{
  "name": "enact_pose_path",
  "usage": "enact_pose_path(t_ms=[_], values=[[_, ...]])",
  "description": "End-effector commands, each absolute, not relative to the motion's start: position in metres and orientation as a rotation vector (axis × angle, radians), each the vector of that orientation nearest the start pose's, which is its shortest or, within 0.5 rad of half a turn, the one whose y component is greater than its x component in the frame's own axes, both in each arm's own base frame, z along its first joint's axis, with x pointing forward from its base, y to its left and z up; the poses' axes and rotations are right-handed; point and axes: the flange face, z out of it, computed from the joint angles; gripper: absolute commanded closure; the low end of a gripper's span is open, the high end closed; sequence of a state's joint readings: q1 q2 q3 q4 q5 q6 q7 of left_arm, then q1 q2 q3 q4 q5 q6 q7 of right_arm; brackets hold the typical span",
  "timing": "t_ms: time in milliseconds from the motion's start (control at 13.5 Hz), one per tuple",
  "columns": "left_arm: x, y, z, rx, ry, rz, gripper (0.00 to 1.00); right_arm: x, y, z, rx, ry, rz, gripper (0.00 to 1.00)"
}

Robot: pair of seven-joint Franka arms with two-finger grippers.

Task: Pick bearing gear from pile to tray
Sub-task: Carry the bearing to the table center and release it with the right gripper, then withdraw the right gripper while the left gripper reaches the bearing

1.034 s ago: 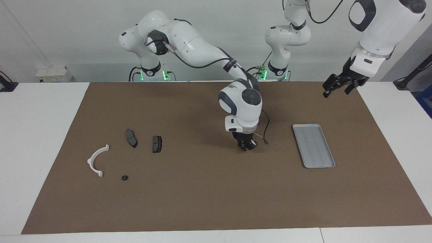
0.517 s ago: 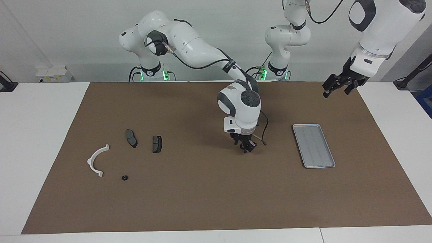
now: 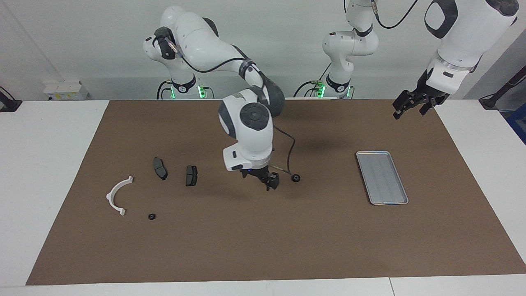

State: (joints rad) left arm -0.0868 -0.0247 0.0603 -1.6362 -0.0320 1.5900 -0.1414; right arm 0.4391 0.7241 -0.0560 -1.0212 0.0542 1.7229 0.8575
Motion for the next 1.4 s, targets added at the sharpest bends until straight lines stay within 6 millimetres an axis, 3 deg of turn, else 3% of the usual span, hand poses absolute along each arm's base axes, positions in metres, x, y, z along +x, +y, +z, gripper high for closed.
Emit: enact_pose_path(t_ms=[0,222,517,739,812,1034,1330], values=[[0.541,-0.015,0.613,-3.159,-0.182,0.047,0.00,0.713,0.216,0.415,-3.097,0.424,0.101,0.00],[0.539,-0.015,0.614,-3.159,-0.182,0.054,0.00,0.735,0.126,0.405,-3.126,0.158,0.101,0.00],[0.540,-0.025,0.607,-3.157,-0.251,0.015,0.00,0.748,0.053,0.372,-3.165,0.064,0.106,0.00],[0.545,-0.068,0.590,-3.148,-0.398,0.027,0.00,0.747,0.026,0.348,-3.212,0.026,0.144,0.00],[0.551,-0.089,0.576,-3.146,-0.445,0.053,0.00,0.747,0.017,0.340,-3.217,0.039,0.150,0.00],[0.576,-0.176,0.526,-3.109,-0.662,0.060,0.00,0.747,0.004,0.320,-3.216,0.055,0.148,0.03],[0.604,-0.264,0.451,-3.072,-0.701,0.070,0.00,0.748,-0.002,0.313,-3.214,0.065,0.129,0.05]])
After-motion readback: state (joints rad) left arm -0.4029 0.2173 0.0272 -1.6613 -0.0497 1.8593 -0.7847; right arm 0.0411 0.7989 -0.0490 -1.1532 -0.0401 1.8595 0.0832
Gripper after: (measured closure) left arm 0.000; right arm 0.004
